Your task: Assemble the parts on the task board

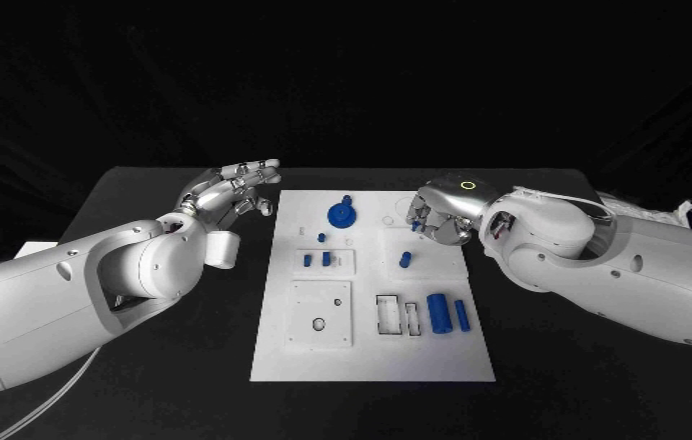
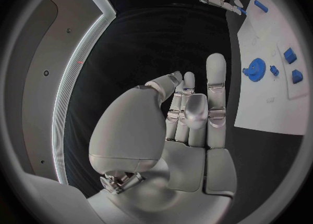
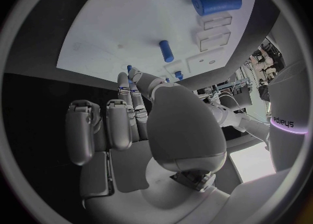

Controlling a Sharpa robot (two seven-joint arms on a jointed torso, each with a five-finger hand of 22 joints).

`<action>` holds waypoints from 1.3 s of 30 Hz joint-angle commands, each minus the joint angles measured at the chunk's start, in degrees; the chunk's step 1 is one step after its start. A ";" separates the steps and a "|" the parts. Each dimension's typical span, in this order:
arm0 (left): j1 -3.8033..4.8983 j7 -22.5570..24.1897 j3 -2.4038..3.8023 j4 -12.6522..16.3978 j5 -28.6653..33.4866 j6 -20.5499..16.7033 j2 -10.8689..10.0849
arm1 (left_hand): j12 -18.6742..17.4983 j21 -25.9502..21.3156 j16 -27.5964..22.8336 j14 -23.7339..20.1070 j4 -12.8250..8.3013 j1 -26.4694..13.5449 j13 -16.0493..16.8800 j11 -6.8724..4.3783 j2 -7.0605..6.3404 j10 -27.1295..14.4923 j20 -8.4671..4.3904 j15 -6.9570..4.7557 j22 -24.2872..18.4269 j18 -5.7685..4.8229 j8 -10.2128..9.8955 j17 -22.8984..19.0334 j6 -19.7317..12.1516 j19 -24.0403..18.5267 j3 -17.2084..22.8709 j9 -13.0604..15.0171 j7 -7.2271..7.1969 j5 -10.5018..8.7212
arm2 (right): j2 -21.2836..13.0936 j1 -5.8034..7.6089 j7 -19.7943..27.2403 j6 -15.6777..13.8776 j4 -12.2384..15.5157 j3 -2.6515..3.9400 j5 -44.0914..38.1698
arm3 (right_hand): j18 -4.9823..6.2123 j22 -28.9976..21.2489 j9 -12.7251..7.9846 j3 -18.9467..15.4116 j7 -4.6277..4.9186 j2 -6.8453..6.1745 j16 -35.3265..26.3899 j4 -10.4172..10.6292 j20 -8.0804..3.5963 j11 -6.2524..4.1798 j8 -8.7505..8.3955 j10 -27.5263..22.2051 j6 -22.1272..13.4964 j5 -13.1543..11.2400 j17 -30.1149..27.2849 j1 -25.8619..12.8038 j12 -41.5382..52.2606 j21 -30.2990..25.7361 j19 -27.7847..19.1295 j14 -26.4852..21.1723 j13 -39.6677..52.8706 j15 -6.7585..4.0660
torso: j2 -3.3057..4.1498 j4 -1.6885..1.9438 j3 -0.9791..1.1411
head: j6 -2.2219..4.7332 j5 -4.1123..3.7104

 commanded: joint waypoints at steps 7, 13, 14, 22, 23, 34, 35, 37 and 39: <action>0.00 0.00 0.03 -0.03 0.13 0.53 0.42 | 0.41 -0.36 -0.11 -0.39 -0.35 0.46 0.11 0.01 0.03 -0.74 0.10 0.02 -0.06 1.17 0.32 -0.17 -0.52 -0.36 0.12 -0.07 0.14 0.21 | 2.44 -0.60 0.55 -0.78 5.80 0.01 1.85 | 0.39 0.27 0.10 0.22 -0.06 0.09 0.21 -0.20 -0.56 0.09 0.15 0.27 0.24 0.16 -0.15 -0.19 0.27 0.21 1.44 3.04 -0.03 -0.35 | -0.01 0.12 -0.03 | 0.13 2.10; -0.01 -0.01 0.03 0.03 0.12 0.66 0.56 | 0.52 -0.36 -0.10 -0.40 -0.36 0.41 0.15 0.04 0.03 -0.87 0.12 0.05 -0.05 1.17 0.31 -0.18 -0.61 -0.37 0.12 -0.07 0.18 0.20 | 5.43 -2.55 1.33 0.07 6.19 -0.30 1.51 | 0.39 0.25 0.09 0.24 -0.05 0.07 0.22 -0.23 -0.56 0.09 0.13 0.25 0.22 0.16 -0.13 -0.20 0.23 0.20 1.44 3.05 -0.05 -0.35 | 0.06 0.03 -0.09 | -0.33 3.77; -0.01 -0.01 0.03 0.04 0.12 0.68 0.57 | 0.52 -0.36 -0.10 -0.40 -0.36 0.41 0.15 0.04 0.03 -0.87 0.12 0.05 -0.05 1.17 0.31 -0.18 -0.61 -0.37 0.12 -0.07 0.18 0.20 | 5.94 -2.99 1.48 0.21 5.99 -0.34 1.43 | 0.40 0.24 0.09 0.26 -0.05 0.07 0.22 -0.24 -0.57 0.09 0.12 0.24 0.21 0.16 -0.15 -0.19 0.21 0.20 1.43 3.04 -0.06 -0.35 | 0.07 0.01 -0.08 | -0.44 4.05; 0.00 -0.06 0.03 0.21 0.12 0.83 0.63 | 0.66 -0.33 -0.12 -0.44 -0.38 0.36 0.19 0.07 0.00 -1.02 0.15 0.09 -0.01 1.16 0.30 -0.26 -0.70 -0.39 0.12 -0.08 0.21 0.20 | 9.77 -5.93 2.67 1.14 4.16 -0.77 1.11 | 0.42 0.13 0.07 0.35 0.02 0.06 0.21 -0.33 -0.58 0.13 0.04 0.19 0.13 0.18 -0.18 -0.17 0.11 0.14 1.41 3.04 -0.11 -0.35 | 0.07 0.05 -0.06 | -1.11 4.83; 0.00 -0.07 0.03 0.24 0.12 0.84 0.63 | 0.66 -0.33 -0.12 -0.44 -0.38 0.36 0.19 0.07 0.00 -1.02 0.15 0.09 -0.01 1.16 0.30 -0.26 -0.70 -0.39 0.12 -0.08 0.21 0.20 | 10.13 -6.15 2.76 1.24 3.98 -0.83 1.10 | 0.42 0.14 0.07 0.36 0.02 0.05 0.22 -0.34 -0.59 0.13 0.04 0.18 0.12 0.19 -0.17 -0.17 0.10 0.14 1.41 3.04 -0.11 -0.35 | 0.08 0.02 -0.06 | -1.19 4.87; 0.00 -0.11 0.03 0.25 0.09 0.94 0.70 | 0.66 -0.33 -0.12 -0.44 -0.38 0.36 0.19 0.07 0.00 -1.02 0.15 0.09 -0.01 1.16 0.30 -0.26 -0.70 -0.39 0.12 -0.08 0.21 0.20 | 12.13 -7.37 3.26 1.99 2.55 -1.14 0.87 | 0.43 0.06 0.07 0.39 0.04 0.05 0.21 -0.37 -0.59 0.14 0.01 0.17 0.10 0.20 -0.19 -0.17 0.07 0.10 1.39 3.03 -0.12 -0.34 | 0.03 0.05 -0.04 | -1.46 5.32; 0.00 -0.11 0.03 0.25 0.09 0.94 0.70 | 0.66 -0.33 -0.12 -0.44 -0.38 0.36 0.19 0.07 0.00 -1.02 0.15 0.09 -0.01 1.16 0.30 -0.26 -0.70 -0.39 0.12 -0.08 0.21 0.20 | 12.21 -7.43 3.27 2.06 2.45 -1.16 0.83 | 0.43 0.06 0.07 0.39 0.04 0.05 0.21 -0.37 -0.59 0.14 0.01 0.17 0.10 0.20 -0.19 -0.17 0.07 0.10 1.39 3.03 -0.12 -0.34 | 0.04 0.01 -0.03 | -1.46 5.34; 0.00 -0.11 0.03 0.24 0.08 0.95 0.71 | 0.66 -0.33 -0.12 -0.44 -0.38 0.36 0.19 0.07 0.00 -1.02 0.15 0.09 -0.01 1.16 0.30 -0.26 -0.70 -0.39 0.12 -0.08 0.21 0.20 | 12.42 -7.56 3.30 2.27 2.23 -1.19 0.74 | 0.43 0.08 0.07 0.40 0.06 0.06 0.23 -0.39 -0.59 0.15 0.00 0.17 0.08 0.20 -0.16 -0.18 0.05 0.11 1.39 3.04 -0.13 -0.34 | 0.06 -0.01 -0.01 | -1.49 5.36; 0.00 -0.11 0.03 0.24 0.08 0.97 0.73 | 0.66 -0.33 -0.12 -0.44 -0.38 0.36 0.19 0.07 0.00 -1.02 0.15 0.09 -0.01 1.16 0.30 -0.26 -0.70 -0.39 0.12 -0.08 0.21 0.20 | 12.60 -7.68 3.31 2.57 2.03 -1.23 0.64 | 0.43 0.08 0.07 0.40 0.06 0.06 0.23 -0.39 -0.59 0.15 0.00 0.17 0.08 0.20 -0.16 -0.18 0.05 0.11 1.39 3.04 -0.13 -0.34 | 0.08 0.00 -0.01 | -1.59 5.34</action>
